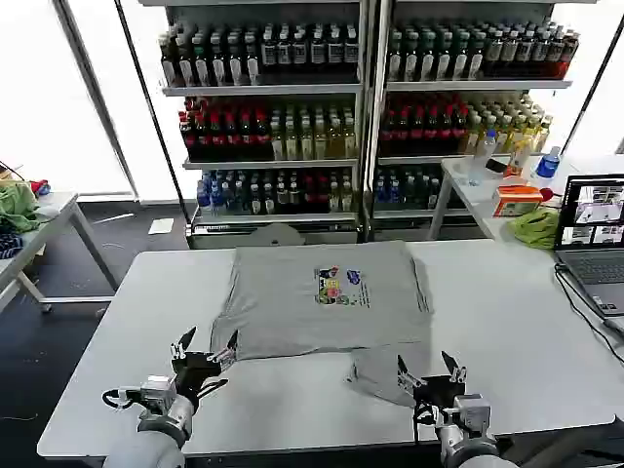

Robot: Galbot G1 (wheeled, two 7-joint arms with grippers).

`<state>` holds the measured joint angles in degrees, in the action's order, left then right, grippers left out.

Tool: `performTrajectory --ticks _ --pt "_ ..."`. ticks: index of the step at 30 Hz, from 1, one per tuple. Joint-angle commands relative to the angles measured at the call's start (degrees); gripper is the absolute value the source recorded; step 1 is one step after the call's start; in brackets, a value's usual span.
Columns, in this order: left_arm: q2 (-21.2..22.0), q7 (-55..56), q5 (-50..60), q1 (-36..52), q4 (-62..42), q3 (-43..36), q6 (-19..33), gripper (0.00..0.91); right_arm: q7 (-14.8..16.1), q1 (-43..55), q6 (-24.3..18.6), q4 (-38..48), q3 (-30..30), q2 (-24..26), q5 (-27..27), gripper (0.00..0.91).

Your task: Fold and organize the clothes.

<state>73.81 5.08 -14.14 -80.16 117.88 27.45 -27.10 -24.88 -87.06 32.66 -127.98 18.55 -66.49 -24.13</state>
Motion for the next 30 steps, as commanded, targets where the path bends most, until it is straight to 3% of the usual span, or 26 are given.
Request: performTrajectory --ticks 1,30 --pt "-1.3 -0.2 -0.1 0.5 -3.4 -0.5 -1.6 0.907 -1.9 -1.2 0.5 0.4 -1.0 -0.3 -1.0 0.907" --pt "-0.5 -0.4 -1.3 2.2 -8.2 -1.5 -0.7 0.907 -3.6 -2.0 0.5 2.9 -2.7 -1.8 -1.7 0.907"
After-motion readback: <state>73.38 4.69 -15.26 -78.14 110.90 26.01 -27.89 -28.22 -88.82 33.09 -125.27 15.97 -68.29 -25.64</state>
